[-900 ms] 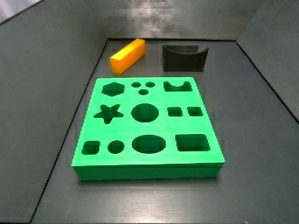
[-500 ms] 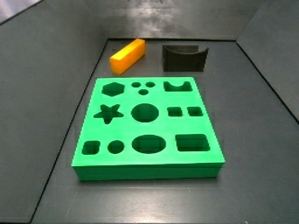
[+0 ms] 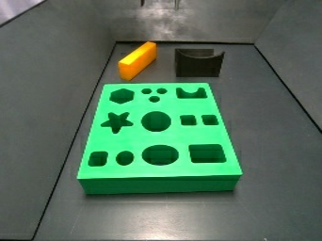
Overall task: Pick up the rectangle object. Move up. Place the rectangle object on the fixture. Regrasp the rectangle object. Move to above the board. Insert the rectangle object.
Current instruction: Pick up the rectangle object.
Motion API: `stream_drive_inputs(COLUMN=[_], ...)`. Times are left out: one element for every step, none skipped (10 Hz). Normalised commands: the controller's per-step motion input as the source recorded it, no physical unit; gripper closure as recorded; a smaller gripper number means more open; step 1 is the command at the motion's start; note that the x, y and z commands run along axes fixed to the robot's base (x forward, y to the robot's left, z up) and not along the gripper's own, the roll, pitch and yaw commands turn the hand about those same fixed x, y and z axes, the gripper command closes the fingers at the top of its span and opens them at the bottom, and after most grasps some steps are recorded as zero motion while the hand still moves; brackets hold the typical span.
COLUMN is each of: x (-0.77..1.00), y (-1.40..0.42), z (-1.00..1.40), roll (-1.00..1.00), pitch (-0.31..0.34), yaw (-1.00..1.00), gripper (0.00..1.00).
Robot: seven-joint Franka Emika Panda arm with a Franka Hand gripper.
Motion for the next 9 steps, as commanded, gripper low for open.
stream_drive_inputs(x=[-0.06,-0.11,-0.32,-0.41,-0.39,-0.4,-0.36,-0.14,0.0], y=[0.0,0.01,0.2,0.28,0.28,0.28,0.25,0.19,0.11], z=[-0.76,-0.75,-0.77,-0.79,-0.78,-0.78,-0.77,-0.78,-0.77], roll=[0.12,0.12,0.12,0.1,0.09,0.09,0.08,0.09,0.1], pitch=[-0.113,-0.117,-0.124,-0.159,-0.184,-0.189,-0.197,-0.19,-0.181], yaw=[-0.75,-0.65,-0.35,-0.18,-0.13,-0.12,-0.13,-0.11,-0.09], gripper=[0.0,0.0,0.0,0.0,0.0,0.0,0.0,0.0,0.0])
